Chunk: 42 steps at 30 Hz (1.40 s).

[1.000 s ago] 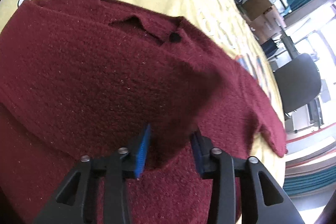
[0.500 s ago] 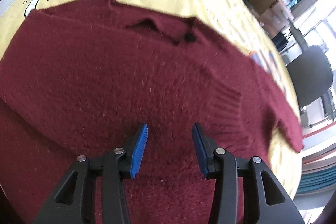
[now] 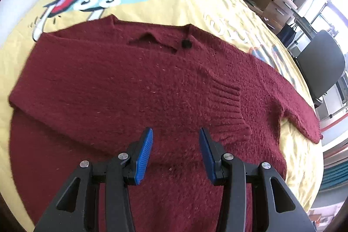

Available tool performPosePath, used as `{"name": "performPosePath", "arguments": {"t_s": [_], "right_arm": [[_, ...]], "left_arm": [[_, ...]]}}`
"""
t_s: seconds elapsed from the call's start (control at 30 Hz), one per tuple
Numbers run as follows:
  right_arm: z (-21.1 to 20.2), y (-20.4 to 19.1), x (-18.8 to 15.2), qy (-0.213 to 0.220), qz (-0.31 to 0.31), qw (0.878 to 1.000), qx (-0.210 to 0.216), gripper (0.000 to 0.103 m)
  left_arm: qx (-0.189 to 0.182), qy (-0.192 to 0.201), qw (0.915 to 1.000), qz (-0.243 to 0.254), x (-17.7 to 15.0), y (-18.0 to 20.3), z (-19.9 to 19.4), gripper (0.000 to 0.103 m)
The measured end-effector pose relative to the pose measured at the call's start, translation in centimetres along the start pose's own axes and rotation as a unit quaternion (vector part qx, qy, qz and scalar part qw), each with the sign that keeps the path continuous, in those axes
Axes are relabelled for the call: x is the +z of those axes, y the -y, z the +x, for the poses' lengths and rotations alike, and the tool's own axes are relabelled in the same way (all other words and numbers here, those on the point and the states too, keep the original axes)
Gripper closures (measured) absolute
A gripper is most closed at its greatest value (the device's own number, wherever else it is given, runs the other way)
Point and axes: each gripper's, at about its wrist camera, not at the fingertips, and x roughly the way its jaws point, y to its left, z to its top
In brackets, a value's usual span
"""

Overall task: Fold small clothes
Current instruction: 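Raise the open left gripper away from the sweater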

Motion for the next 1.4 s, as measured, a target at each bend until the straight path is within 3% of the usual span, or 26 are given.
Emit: {"name": "performPosePath", "arguments": {"t_s": [0.63,0.9,1.4], "right_arm": [[-1.3,0.3,-0.3,0.014,0.01,0.999,0.033,0.0],[-1.6,0.6,0.7,0.017,0.023,0.998,0.055,0.0],[-0.2,6.1,4.8,0.04,0.08,0.996,0.025,0.0]], "left_arm": [[0.043,0.007,0.9989,0.016,-5.5,-3.1,-9.5,0.064],[0.052,0.019,0.9984,0.003,-6.4,-4.3,-12.5,0.064],[0.092,0.044,0.9946,-0.02,-5.8,-6.7,-16.1,0.064]]}}
